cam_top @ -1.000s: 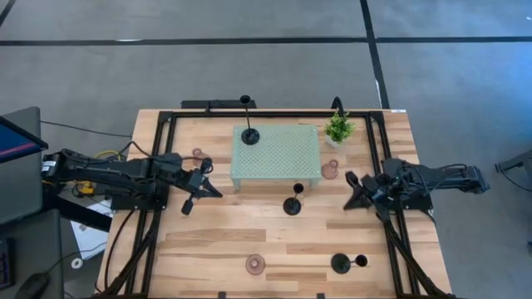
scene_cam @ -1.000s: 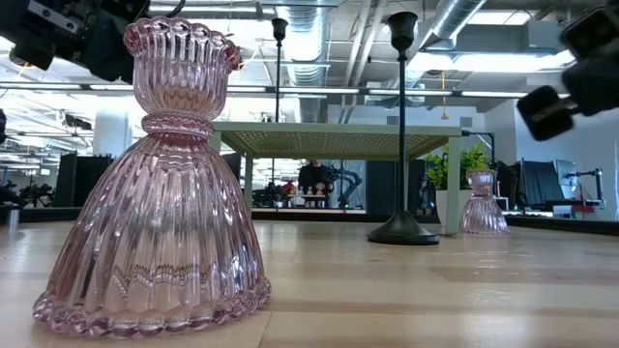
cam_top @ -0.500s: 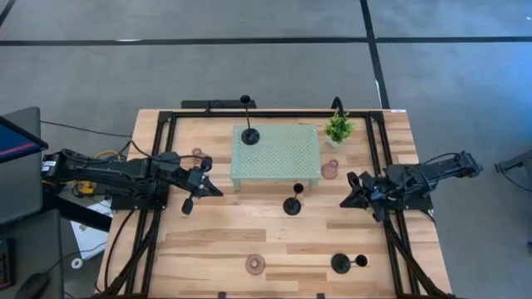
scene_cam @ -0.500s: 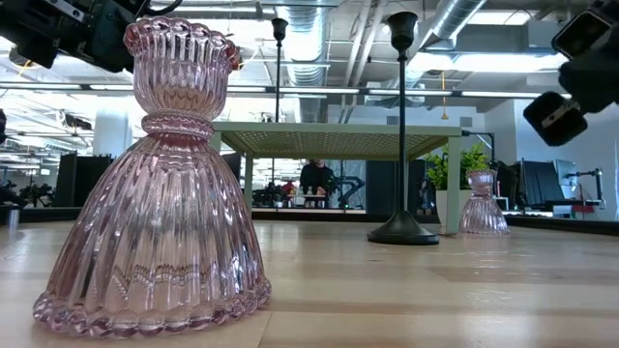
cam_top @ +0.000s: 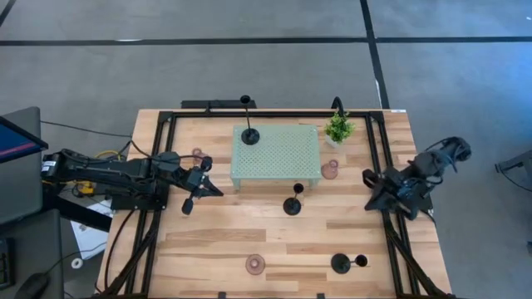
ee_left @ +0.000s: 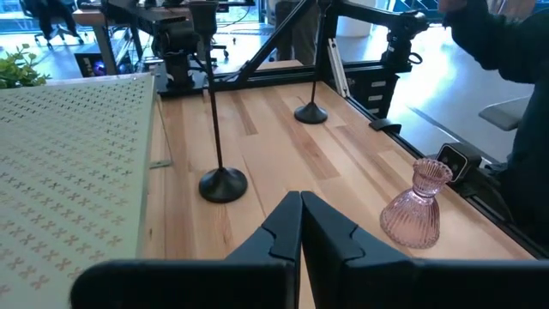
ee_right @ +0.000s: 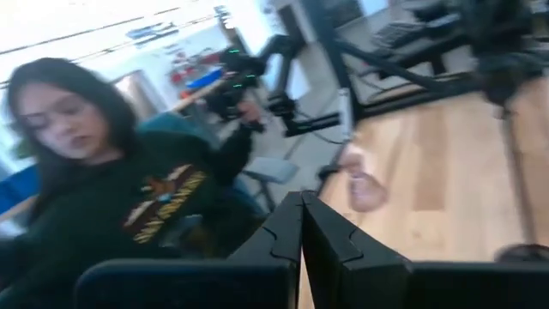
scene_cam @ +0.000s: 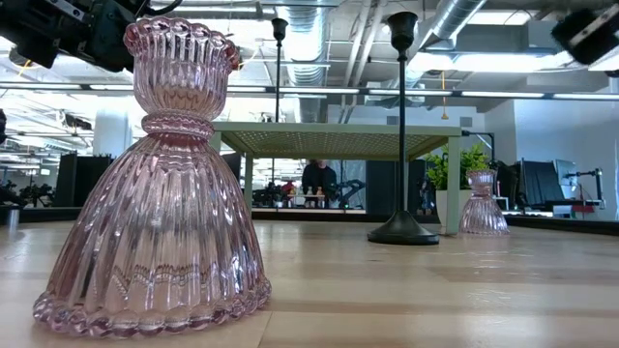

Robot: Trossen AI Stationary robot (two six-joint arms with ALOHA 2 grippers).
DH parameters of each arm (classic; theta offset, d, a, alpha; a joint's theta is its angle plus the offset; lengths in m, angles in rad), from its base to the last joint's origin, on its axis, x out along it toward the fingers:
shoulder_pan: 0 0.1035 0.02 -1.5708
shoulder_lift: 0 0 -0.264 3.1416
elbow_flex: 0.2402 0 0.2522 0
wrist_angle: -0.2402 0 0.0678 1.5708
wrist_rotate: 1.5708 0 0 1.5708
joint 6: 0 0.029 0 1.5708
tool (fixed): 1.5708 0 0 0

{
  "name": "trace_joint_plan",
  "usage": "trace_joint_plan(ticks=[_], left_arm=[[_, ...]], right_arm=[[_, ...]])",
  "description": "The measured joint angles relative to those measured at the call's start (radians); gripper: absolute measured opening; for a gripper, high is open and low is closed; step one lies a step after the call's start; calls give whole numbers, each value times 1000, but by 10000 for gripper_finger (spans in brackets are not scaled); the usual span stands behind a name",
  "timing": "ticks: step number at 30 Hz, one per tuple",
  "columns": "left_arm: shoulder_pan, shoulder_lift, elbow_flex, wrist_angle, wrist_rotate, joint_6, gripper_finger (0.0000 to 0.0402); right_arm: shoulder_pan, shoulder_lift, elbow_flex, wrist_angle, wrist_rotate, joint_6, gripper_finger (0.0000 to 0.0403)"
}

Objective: Pick & Place candle stick holders
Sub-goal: Put the right black candle holder on the shelf

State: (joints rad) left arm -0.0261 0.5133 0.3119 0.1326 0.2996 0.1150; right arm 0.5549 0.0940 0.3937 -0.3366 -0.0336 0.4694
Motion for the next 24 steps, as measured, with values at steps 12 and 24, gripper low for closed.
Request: trace_joint_plan(ticks=[12,24], left_arm=[[0,0,0,3,0,0,10],[0,0,1,7,0,0,10]], right_arm=[[176,90,19,57,152,51,0],[418,334,46,-70,467,182,0]])
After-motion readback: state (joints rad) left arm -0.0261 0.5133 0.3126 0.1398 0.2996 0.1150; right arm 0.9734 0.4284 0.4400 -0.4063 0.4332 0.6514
